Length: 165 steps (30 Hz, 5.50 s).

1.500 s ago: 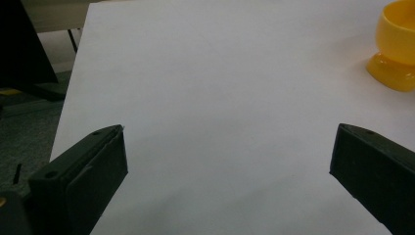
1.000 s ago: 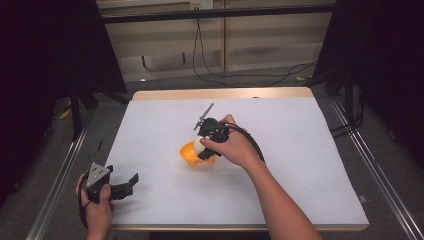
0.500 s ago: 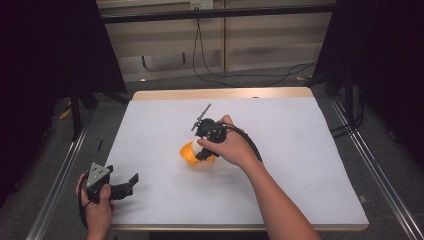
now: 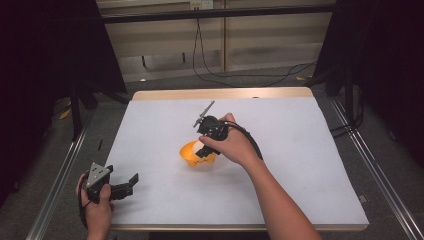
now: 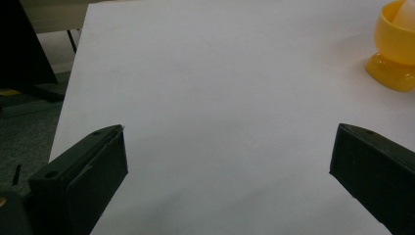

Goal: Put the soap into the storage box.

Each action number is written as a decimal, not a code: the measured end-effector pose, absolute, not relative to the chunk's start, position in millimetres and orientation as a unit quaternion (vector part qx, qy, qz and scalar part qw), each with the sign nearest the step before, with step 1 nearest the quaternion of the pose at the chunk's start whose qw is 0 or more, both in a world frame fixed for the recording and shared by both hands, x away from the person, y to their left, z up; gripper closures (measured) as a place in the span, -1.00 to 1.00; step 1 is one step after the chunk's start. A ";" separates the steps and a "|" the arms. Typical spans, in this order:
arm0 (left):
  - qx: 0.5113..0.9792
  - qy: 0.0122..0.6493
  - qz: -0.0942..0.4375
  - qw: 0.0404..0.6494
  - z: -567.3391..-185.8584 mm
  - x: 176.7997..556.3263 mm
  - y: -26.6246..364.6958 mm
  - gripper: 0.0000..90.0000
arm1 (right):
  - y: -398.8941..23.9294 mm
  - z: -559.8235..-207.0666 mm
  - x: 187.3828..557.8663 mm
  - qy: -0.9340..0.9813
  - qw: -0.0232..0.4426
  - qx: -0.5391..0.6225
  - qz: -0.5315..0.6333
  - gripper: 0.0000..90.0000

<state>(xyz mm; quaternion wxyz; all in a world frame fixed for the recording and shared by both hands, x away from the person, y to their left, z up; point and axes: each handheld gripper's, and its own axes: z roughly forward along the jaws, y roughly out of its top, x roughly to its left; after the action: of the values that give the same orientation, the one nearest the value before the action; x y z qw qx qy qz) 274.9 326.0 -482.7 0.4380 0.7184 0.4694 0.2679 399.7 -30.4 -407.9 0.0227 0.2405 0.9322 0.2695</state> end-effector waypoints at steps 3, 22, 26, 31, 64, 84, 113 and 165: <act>0.718 0.469 0.267 0.439 -482.8 275.0 326.2 -0.99 | -31.4 -406.2 399.1 0.931 0.024 0.241 0.273 -0.43; 0.719 0.469 0.269 0.437 -482.8 275.0 325.9 -0.99 | -64.9 -402.8 392.9 0.925 0.042 0.262 0.271 -0.59; 0.718 0.471 0.268 0.436 -483.0 275.0 325.1 -0.99 | -75.1 -402.8 390.4 0.921 0.044 0.272 0.275 -0.61; 0.718 0.472 0.268 0.436 -483.0 275.1 325.1 -0.99 | -87.0 -404.9 388.9 0.917 0.051 0.282 0.277 -0.66; 0.716 0.471 0.267 0.440 -483.0 274.8 326.2 -0.99 | -141.3 -424.1 368.4 0.899 0.070 0.341 0.265 -1.00; 0.716 0.472 0.268 0.440 -483.0 274.8 326.2 -0.99 | -184.5 -439.2 352.4 0.885 0.078 0.375 0.266 -1.00; 0.716 0.472 0.270 0.438 -483.0 274.7 325.9 -0.99 | -254.4 -461.5 316.0 0.850 0.097 0.433 0.283 -1.00; 0.715 0.473 0.272 0.437 -483.0 274.6 325.6 -0.99 | -350.1 -482.3 234.0 0.775 0.175 0.472 0.382 -0.99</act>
<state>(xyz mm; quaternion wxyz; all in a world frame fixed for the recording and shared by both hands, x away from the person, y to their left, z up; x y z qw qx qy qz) 274.6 325.6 -483.0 0.4368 0.7153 0.4729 0.2718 234.0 -350.1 -482.3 0.1746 0.4721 0.7750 0.3821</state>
